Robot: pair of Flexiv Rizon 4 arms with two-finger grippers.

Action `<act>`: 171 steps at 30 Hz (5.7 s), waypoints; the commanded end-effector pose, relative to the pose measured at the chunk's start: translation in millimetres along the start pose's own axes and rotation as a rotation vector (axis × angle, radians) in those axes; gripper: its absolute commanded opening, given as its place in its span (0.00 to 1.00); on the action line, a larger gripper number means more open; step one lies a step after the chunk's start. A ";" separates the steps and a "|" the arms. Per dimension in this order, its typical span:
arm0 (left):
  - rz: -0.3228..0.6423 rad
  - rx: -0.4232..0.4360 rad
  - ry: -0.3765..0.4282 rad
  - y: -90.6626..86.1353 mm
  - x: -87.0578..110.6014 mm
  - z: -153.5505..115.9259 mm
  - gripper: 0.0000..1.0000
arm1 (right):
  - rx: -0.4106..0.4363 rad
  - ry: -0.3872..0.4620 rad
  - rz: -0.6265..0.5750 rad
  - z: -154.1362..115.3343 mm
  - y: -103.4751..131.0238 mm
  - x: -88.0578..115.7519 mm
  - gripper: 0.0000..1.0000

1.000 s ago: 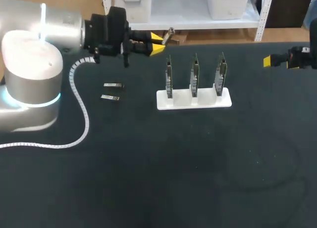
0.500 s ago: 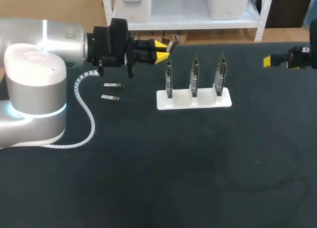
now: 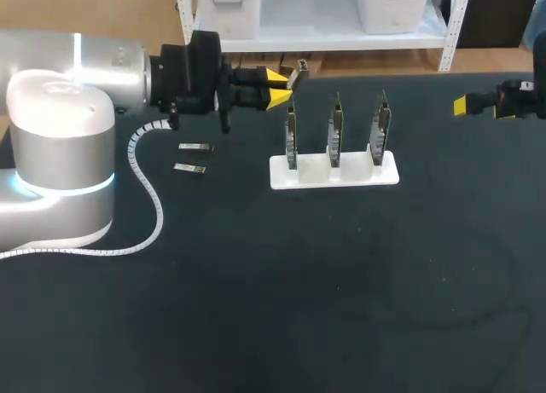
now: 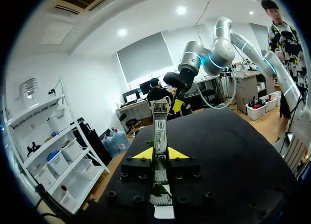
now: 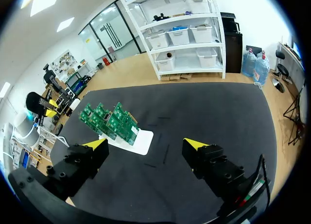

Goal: Pick up the optical module with the left hand, and insert it into the network port with the right hand.

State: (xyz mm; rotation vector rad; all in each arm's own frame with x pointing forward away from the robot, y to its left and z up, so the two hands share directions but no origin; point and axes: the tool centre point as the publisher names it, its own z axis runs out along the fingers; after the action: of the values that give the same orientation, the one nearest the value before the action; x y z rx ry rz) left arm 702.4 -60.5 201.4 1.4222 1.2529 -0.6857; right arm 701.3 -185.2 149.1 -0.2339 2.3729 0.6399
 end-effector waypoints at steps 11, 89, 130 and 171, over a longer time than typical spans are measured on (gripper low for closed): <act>-0.112 -0.056 -0.193 -7.8 -15.6 2.7 0.00 | 0.006 0.000 0.001 -1.3 1.3 0.4 1.00; -0.344 0.218 -0.344 -2.1 10.9 26.4 0.00 | 0.006 0.000 0.001 -1.3 1.3 0.4 1.00; -0.344 0.218 -0.344 -2.1 10.9 26.4 0.00 | -0.471 -0.056 -0.434 -22.7 100.2 -56.7 1.00; -0.344 0.218 -0.344 -2.1 10.9 26.4 0.00 | -0.778 0.052 -0.559 28.8 167.7 -56.6 1.00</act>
State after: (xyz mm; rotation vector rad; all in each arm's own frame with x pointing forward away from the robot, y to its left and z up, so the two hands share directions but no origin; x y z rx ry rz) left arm 710.2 -82.3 183.9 1.2041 1.1806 -1.2804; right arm 701.9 -25.1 232.2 -1.1525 1.8860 1.1378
